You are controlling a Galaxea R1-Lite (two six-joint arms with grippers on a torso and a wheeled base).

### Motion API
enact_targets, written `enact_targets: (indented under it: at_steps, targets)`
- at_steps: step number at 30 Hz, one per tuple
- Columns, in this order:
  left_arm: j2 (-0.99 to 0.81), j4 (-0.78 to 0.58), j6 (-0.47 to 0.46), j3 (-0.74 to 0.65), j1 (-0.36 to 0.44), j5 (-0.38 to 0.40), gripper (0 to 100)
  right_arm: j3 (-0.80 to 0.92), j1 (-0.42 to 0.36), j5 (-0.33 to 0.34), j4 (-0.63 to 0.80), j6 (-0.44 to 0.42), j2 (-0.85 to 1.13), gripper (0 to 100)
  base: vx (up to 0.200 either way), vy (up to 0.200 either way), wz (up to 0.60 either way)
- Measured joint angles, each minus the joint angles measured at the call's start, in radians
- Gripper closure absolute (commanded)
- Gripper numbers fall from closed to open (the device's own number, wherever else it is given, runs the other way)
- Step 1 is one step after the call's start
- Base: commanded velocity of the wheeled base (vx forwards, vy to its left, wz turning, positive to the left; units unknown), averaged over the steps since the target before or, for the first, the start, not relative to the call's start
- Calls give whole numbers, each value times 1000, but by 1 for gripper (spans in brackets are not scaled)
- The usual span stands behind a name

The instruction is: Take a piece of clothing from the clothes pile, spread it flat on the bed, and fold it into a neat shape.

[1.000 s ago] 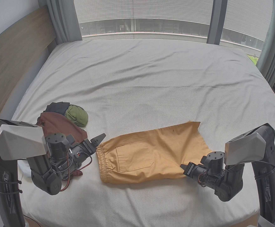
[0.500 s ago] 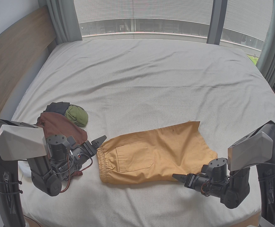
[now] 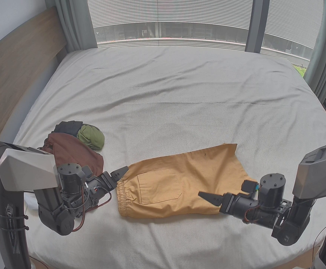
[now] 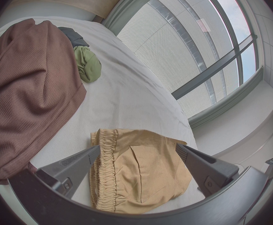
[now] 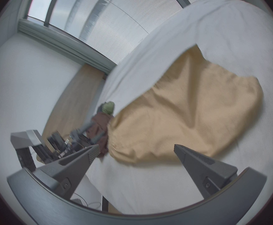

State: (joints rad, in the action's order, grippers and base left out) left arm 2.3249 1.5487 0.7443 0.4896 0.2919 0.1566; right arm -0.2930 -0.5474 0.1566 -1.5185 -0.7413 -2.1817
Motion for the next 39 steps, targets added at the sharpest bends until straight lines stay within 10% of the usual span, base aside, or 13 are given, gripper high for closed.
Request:
enact_targets:
  at_steps: [13, 39]
  targets:
    - [42, 0, 0, -2, 15, -1, 0, -269, 27, 20, 170, 11, 63, 0, 0, 0, 0]
    - [141, 0, -31, 17, 7, -2, 0, -276, 97, 63, 166, 63, 38, 0, 0, 0, 0]
